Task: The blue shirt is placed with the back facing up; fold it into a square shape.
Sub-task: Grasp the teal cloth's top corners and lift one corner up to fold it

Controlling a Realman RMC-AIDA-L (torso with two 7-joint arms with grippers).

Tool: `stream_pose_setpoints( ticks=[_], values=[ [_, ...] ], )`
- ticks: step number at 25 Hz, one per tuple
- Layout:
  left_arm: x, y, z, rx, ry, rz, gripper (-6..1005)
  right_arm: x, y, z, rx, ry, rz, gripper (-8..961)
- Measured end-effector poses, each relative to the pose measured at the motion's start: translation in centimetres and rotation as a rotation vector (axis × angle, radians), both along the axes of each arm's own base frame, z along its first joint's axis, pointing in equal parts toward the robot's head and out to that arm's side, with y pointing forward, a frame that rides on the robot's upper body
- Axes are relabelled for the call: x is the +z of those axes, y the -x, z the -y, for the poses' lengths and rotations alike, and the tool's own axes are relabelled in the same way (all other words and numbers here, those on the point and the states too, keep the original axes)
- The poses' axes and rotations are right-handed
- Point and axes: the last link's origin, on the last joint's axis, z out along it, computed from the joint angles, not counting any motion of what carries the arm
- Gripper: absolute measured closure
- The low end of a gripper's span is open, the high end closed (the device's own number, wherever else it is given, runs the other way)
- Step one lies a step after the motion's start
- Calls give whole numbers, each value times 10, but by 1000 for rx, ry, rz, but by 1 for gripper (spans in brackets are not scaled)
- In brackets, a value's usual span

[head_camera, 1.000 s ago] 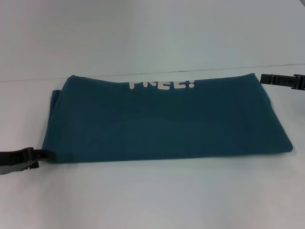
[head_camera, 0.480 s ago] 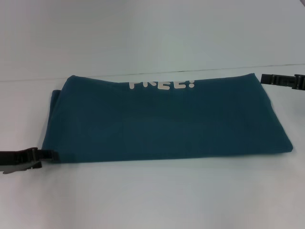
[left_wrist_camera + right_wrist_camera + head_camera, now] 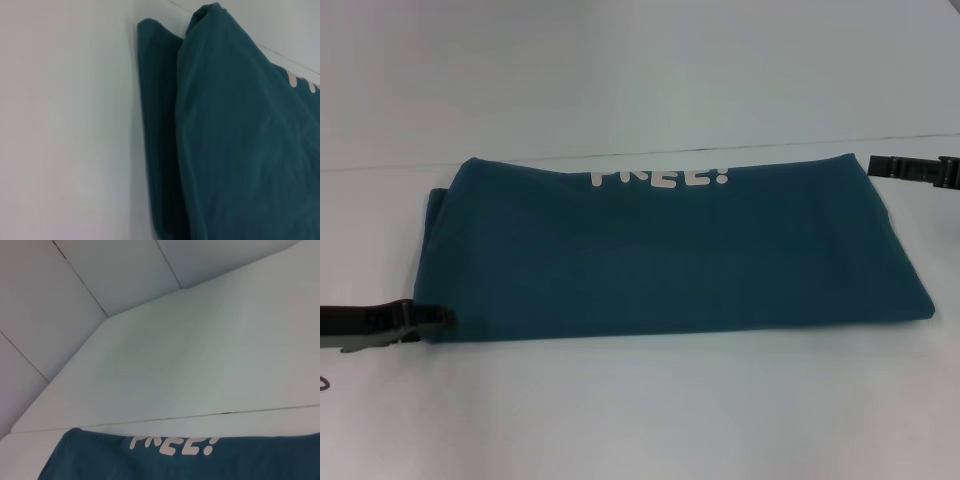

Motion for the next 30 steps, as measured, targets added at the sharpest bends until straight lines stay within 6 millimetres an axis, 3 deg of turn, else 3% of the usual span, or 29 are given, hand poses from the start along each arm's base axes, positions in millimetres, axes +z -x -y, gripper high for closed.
stream_pose_setpoints(
  ticks=[25, 30],
  values=[
    [-8, -12, -14, -50, -2, -50, 386, 1, -3, 2, -11, -1, -1, 95],
    [-10, -11, -14, -63, 4, -96, 484, 1, -3, 2, -11, 0, -2, 95]
  ],
)
